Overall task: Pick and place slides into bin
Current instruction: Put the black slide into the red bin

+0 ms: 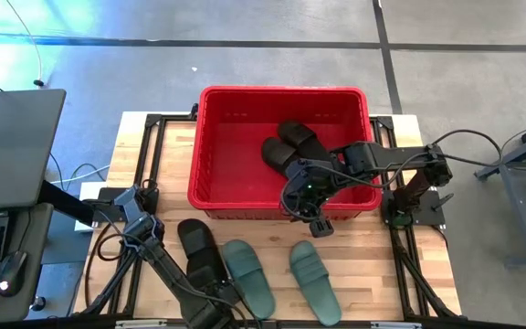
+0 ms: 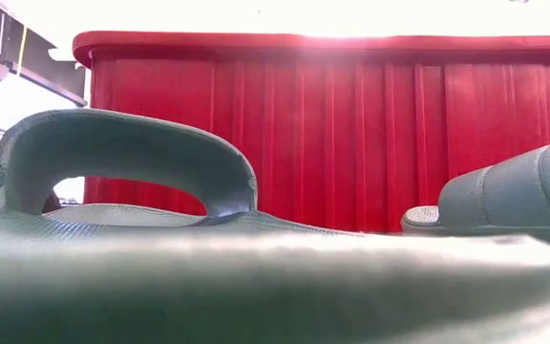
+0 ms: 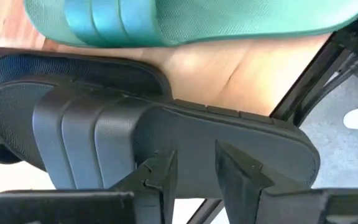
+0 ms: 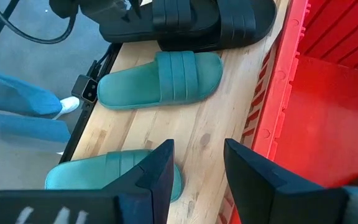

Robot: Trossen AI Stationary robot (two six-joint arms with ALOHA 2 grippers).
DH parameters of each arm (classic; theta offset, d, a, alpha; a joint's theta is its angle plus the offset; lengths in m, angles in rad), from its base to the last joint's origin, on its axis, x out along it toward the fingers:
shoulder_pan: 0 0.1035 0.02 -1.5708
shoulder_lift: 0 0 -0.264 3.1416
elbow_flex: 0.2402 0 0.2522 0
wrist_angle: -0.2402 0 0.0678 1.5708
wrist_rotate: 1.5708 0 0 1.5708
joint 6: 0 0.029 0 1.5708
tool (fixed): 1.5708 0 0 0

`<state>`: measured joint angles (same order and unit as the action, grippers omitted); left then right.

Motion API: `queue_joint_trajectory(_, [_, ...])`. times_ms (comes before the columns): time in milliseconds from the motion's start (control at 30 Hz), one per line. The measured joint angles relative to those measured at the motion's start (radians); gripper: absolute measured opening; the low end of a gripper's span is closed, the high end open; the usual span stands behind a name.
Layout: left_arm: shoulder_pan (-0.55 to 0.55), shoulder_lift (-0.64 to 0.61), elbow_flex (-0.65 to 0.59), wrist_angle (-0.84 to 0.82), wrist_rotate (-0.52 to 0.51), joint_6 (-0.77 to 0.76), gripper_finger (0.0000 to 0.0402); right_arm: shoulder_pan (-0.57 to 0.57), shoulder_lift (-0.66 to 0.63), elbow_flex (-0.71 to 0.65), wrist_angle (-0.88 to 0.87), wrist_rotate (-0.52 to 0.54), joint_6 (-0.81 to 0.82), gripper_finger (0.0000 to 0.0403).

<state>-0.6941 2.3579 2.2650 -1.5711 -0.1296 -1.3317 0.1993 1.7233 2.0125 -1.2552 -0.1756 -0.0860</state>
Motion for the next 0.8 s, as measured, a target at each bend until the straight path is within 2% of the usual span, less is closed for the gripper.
queue_joint_trajectory(233, [0.000,0.000,0.003,-0.001,0.022,0.045,0.0057,0.000,0.000,0.000,0.000,-0.036,-0.001,0.0129])
queue_joint_trajectory(333, [0.000,-0.002,0.044,0.000,0.029,0.088,0.0036,0.000,0.000,0.000,-0.001,-0.043,-0.001,0.0129])
queue_joint_trajectory(467, [-0.007,-0.012,0.093,0.007,-0.025,0.178,0.0015,0.000,0.000,0.000,-0.001,-0.043,-0.009,0.0129])
queue_joint_trajectory(600, [-0.020,-0.024,0.086,0.001,-0.022,0.235,0.0004,0.014,0.000,0.000,0.004,-0.050,0.001,0.0129])
queue_joint_trajectory(700, [-0.029,-0.053,0.086,0.000,-0.058,0.248,0.0001,0.068,0.012,0.000,0.011,-0.079,-0.003,0.0129])
queue_joint_trajectory(800, [-0.042,-0.099,0.086,0.000,-0.153,0.248,0.0001,0.153,0.045,0.000,0.042,-0.063,0.000,0.0129])
